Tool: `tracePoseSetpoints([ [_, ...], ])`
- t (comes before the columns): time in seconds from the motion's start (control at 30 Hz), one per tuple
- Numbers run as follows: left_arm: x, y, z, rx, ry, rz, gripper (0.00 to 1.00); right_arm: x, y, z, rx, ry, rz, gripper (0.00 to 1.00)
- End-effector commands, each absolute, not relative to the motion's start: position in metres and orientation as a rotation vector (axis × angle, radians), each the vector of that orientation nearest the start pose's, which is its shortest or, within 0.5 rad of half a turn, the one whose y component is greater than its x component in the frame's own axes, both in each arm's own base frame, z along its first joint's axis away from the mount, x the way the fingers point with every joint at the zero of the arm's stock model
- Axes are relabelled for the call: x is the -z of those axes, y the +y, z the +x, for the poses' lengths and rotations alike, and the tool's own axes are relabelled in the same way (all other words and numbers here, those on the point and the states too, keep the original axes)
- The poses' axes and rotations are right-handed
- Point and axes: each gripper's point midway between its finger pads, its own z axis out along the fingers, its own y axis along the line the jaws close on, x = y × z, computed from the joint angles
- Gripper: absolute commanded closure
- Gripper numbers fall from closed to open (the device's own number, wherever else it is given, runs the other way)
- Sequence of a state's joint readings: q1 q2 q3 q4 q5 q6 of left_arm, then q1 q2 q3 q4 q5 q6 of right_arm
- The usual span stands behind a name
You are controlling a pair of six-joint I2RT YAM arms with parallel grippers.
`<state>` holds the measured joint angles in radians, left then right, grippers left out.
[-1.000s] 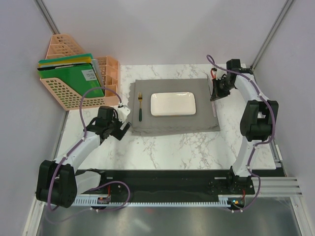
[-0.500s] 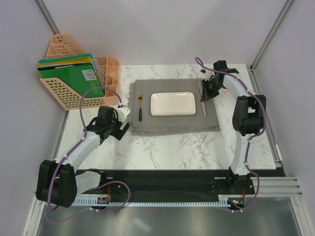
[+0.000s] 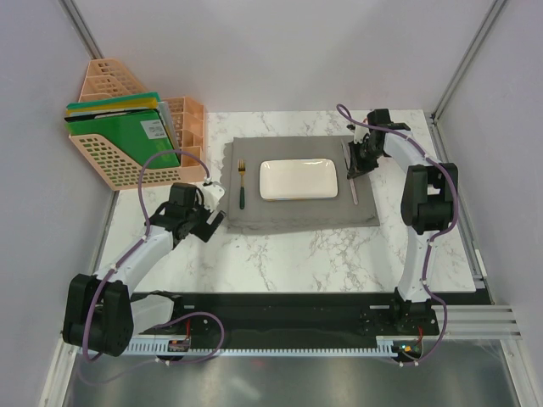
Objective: Set the dinner table for one person
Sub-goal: Place the knife on the napkin.
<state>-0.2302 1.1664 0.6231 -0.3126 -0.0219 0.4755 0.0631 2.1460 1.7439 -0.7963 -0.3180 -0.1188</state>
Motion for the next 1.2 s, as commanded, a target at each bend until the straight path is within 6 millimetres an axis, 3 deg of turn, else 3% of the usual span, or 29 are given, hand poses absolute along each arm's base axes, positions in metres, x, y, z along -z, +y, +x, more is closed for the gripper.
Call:
tracePoseSetpoints([
  [0.0, -0.071, -0.042, 0.292, -0.143, 2.282, 0.803, 0.00, -0.050, 0.074, 0.472, -0.371, 2.676, -0.317, 1.00],
  [0.37, -0.069, -0.042, 0.291, -0.147, 2.290, 0.808, 0.00, -0.033, 0.071, 0.470, -0.350, 2.692, -0.286, 1.00],
  [0.43, -0.069, -0.042, 0.291, -0.146, 2.291, 0.807, 0.00, -0.027, 0.070, 0.467, -0.349, 2.705, -0.289, 0.92],
  [0.47, -0.069, -0.042, 0.291, -0.144, 2.290, 0.811, 0.00, -0.026, 0.070, 0.466, -0.343, 2.709, -0.296, 0.83],
  [0.5, -0.069, -0.042, 0.292, -0.145, 2.290, 0.809, 0.00, -0.025, 0.069, 0.466, -0.343, 2.707, -0.298, 0.65],
  [0.63, -0.070, -0.042, 0.291, -0.145, 2.291, 0.810, 0.00, -0.032, 0.068, 0.463, -0.322, 2.663, -0.275, 0.51],
  [0.7, -0.068, -0.042, 0.291, -0.145, 2.295, 0.813, 0.00, -0.045, 0.067, 0.467, -0.307, 2.620, -0.268, 0.51],
  [0.87, -0.068, -0.043, 0.291, -0.141, 2.296, 0.812, 0.00, -0.056, 0.068, 0.457, -0.316, 2.620, -0.274, 0.57],
  [0.97, -0.069, -0.043, 0.291, -0.140, 2.295, 0.808, 0.00, -0.059, 0.065, 0.451, -0.295, 2.619, -0.280, 0.72],
  [1.17, -0.069, -0.042, 0.292, -0.142, 2.293, 0.809, 0.00, -0.056, 0.066, 0.438, -0.313, 2.641, -0.294, 0.72],
])
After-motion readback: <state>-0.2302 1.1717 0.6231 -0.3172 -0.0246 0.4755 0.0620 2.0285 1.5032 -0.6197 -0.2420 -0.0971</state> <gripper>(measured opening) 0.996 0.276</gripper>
